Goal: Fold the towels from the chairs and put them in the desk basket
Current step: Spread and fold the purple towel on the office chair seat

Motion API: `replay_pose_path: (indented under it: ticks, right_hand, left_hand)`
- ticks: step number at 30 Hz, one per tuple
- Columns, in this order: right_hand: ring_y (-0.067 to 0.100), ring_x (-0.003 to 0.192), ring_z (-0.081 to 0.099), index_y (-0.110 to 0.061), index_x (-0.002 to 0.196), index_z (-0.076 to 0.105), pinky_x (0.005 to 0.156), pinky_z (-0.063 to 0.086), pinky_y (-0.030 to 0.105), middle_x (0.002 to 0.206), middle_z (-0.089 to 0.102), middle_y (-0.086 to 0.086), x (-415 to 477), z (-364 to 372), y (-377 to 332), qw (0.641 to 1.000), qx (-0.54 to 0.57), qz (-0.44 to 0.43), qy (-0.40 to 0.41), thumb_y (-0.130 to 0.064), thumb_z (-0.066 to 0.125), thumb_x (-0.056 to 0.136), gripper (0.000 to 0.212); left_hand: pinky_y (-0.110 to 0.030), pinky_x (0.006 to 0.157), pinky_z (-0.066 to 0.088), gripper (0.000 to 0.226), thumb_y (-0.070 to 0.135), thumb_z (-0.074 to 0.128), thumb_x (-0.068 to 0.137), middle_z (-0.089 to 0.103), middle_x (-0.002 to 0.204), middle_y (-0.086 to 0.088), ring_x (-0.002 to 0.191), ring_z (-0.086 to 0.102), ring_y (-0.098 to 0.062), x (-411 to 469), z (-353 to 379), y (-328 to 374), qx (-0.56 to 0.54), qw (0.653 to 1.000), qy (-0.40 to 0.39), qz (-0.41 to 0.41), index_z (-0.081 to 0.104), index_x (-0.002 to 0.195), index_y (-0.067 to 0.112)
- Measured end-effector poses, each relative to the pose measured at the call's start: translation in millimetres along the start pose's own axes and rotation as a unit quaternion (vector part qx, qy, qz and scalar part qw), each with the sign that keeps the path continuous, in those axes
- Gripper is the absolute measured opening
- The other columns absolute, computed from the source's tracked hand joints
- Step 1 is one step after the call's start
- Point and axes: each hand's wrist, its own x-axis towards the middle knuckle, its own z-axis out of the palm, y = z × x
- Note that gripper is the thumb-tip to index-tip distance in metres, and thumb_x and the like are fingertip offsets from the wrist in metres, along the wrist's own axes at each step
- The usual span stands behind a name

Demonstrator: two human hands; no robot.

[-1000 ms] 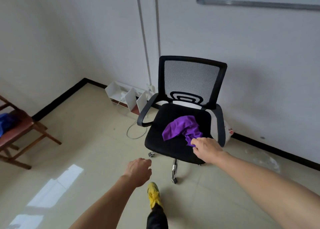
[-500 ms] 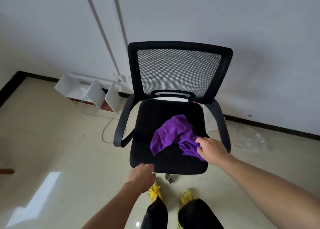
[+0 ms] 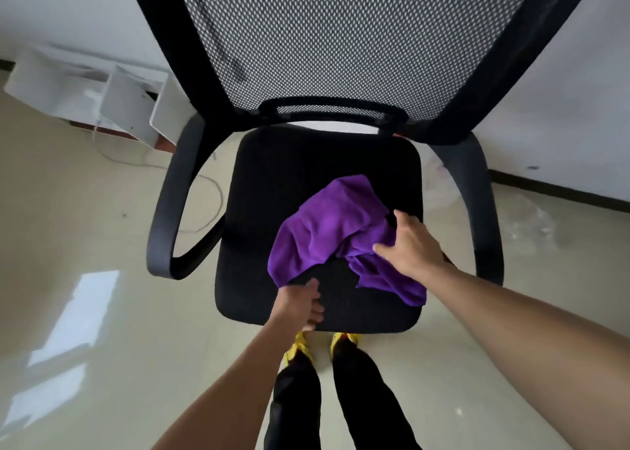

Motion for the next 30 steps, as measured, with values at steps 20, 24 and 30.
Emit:
replay_pose_path:
  ticks: [20,24,30]
  right_hand:
    - [0.01,0.079,0.065,-0.032,0.109,0.06,0.072,0.052,0.031,0.087,0.066,-0.009,-43.7,70.7,14.2,0.964,0.054,-0.198,-0.171,-0.05,0.06,0.08,0.034]
    - [0.014,0.071,0.068,-0.023,0.068,0.06,0.071,0.054,0.034,0.064,0.066,-0.007,1.6,39.1,-8.6,0.958,0.263,-0.036,-0.104,-0.06,0.052,0.088,0.043]
    - [0.021,0.073,0.071,-0.01,0.094,0.065,0.07,0.053,0.036,0.086,0.073,0.008,69.9,43.6,-60.0,0.878,0.405,0.182,-0.182,-0.052,0.07,0.079,0.045]
  left_hand:
    - [-0.045,0.091,0.052,0.024,0.026,0.058,0.087,0.063,0.116,-0.008,0.102,0.062,-0.027,66.0,-60.4,100.2,-0.39,0.884,0.253,0.044,0.059,0.109,0.017]
    - [-0.044,0.086,0.054,0.037,0.031,0.073,0.075,0.068,0.11,-0.008,0.098,0.066,-0.026,69.3,-62.6,65.6,-0.317,0.932,0.17,0.035,0.064,0.11,0.02]
    - [-0.027,0.058,0.051,0.02,0.001,0.069,0.079,0.067,0.082,-0.008,0.076,0.065,-0.022,68.7,-55.8,26.0,-0.15,0.966,0.181,0.104,0.065,0.097,0.007]
